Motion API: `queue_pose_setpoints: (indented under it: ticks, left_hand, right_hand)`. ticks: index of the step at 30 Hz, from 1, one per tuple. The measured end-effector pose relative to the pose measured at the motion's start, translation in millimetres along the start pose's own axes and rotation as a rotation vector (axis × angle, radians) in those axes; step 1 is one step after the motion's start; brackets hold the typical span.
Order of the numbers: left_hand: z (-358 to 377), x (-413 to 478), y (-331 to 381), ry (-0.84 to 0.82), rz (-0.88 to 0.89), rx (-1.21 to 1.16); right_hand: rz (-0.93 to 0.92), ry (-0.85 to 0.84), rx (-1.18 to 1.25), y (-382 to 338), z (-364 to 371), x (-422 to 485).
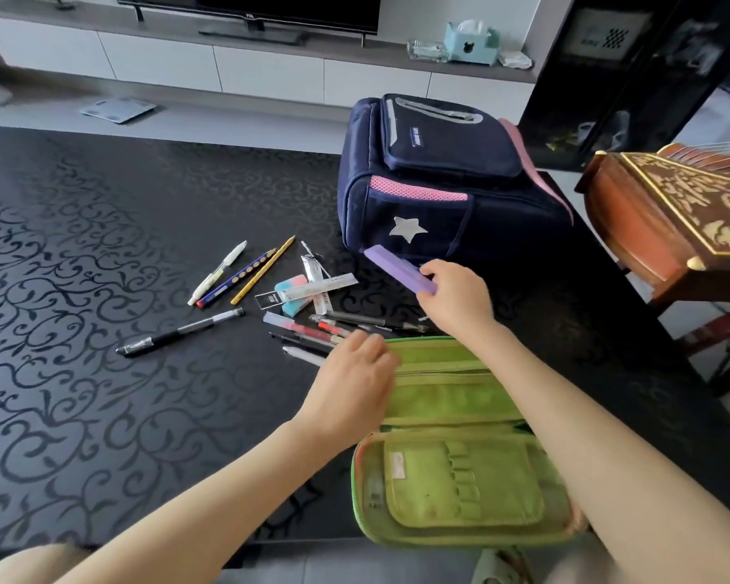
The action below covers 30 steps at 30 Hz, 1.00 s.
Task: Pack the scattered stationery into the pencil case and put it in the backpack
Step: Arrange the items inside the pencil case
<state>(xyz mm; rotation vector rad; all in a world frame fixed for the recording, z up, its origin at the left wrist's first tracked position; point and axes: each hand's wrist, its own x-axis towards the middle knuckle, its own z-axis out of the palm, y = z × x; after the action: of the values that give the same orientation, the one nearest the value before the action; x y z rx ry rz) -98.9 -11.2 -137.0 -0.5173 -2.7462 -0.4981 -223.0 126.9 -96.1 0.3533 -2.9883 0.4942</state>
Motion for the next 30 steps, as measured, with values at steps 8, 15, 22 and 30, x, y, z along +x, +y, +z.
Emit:
queue_pose_setpoints:
  ticks: [8,15,22,30]
  left_hand:
    - [28.2,10.6,40.3,-0.193,-0.213,0.133]
    - [31.1,11.0,48.7,-0.164,-0.203,0.220]
    - [29.4,2.7,56.4,-0.016,-0.094,0.274]
    - [33.9,-0.1,51.8,0.161,-0.067,0.174]
  right_hand:
    - [0.166,-0.248,0.553,57.9,-54.5,-75.2]
    - [0.074,-0.258,0.319,79.0,-57.6,-91.8]
    - [0.014,-0.388,0.084,73.8,-60.4,-81.2]
    - [0.041,-0.380,0.336,41.9,-42.1,-74.3]
